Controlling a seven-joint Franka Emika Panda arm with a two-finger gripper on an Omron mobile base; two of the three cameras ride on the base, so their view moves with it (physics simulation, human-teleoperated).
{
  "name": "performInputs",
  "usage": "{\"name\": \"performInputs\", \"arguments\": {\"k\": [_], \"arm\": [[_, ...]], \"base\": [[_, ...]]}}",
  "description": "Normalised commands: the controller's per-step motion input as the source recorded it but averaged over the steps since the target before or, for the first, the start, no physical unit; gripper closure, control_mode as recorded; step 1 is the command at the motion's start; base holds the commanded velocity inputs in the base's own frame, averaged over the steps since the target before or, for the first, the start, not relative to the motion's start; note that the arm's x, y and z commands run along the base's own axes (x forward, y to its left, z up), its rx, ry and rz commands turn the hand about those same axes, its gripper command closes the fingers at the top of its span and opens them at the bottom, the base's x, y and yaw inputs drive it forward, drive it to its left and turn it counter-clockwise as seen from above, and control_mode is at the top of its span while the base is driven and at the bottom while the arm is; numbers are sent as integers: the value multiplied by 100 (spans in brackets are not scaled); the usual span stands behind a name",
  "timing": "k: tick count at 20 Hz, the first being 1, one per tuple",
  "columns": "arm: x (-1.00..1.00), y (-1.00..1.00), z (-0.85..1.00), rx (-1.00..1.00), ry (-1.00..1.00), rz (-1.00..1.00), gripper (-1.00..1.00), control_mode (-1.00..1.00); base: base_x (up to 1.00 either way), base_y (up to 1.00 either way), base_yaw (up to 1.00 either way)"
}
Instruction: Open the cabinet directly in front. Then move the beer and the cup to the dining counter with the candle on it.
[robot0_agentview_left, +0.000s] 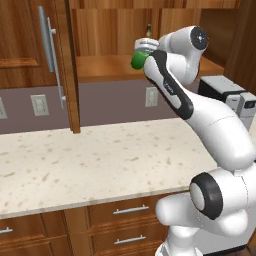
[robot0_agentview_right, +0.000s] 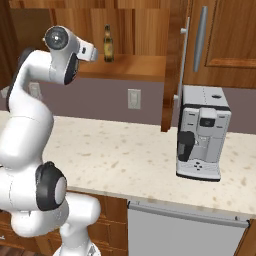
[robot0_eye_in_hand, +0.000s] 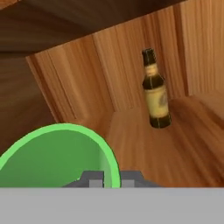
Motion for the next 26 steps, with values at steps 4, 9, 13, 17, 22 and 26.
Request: {"name": "performInputs", "arguments": {"k": [4, 9, 13, 17, 22, 26], "arm": [[-100, 0, -99, -9, 27, 15, 100, -100], [-100, 1, -89, -16, 16, 11, 100, -100], [-80, 12, -7, -7, -41, 1, 100, -100], [-9, 0, 0, 0, -11, 0, 100, -100], [-8, 0, 0, 0, 0, 0, 100, -100], [-30, 1, -4, -1, 0, 1, 100, 100]], "base": [[0, 0, 0], [0, 0, 0], [0, 0, 0], [0, 0, 0], [0, 0, 0], [-25, 4, 4]]}}
